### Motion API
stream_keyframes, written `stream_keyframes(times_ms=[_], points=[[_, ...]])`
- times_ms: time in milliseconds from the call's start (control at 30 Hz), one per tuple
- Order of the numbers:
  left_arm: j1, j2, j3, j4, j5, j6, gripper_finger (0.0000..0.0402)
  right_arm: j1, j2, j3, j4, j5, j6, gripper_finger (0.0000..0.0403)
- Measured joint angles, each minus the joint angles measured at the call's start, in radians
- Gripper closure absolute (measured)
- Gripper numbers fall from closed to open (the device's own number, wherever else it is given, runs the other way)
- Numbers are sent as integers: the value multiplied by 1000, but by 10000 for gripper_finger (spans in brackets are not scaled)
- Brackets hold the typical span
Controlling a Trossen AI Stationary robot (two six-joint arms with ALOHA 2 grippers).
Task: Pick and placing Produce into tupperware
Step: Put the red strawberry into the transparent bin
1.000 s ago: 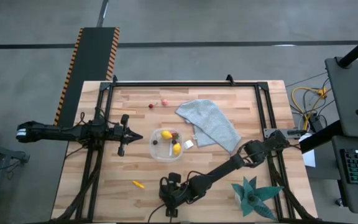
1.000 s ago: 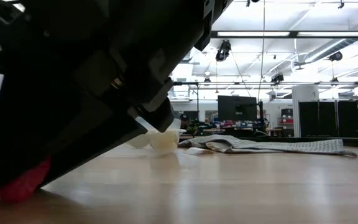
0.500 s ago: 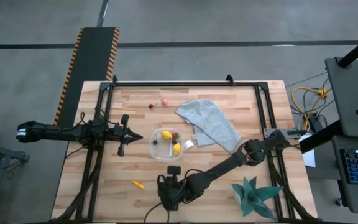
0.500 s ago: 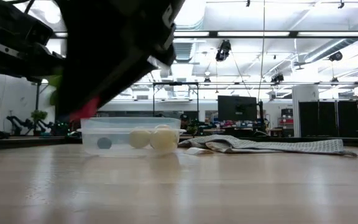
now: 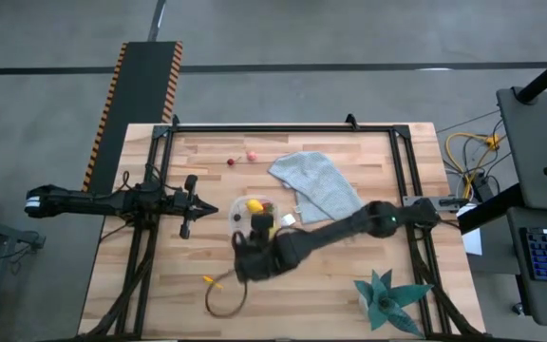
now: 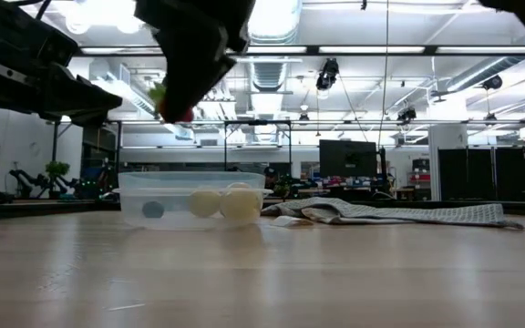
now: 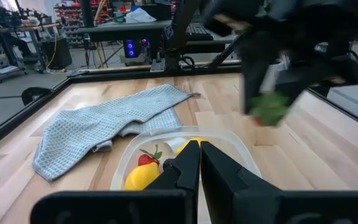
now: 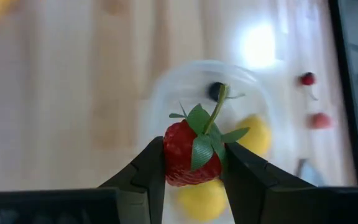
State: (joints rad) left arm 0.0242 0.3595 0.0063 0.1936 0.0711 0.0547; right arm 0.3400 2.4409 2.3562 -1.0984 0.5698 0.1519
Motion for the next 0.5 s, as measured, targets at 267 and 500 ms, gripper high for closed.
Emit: stream_keyframes(times_ms=[267,500], points=[[0,0,0,0,1,0,402,-133,0,-2,-4,-157,-90,287],[0,-2,0,1,1,3,402,-208,-1,-3,8,-332,-134,287]])
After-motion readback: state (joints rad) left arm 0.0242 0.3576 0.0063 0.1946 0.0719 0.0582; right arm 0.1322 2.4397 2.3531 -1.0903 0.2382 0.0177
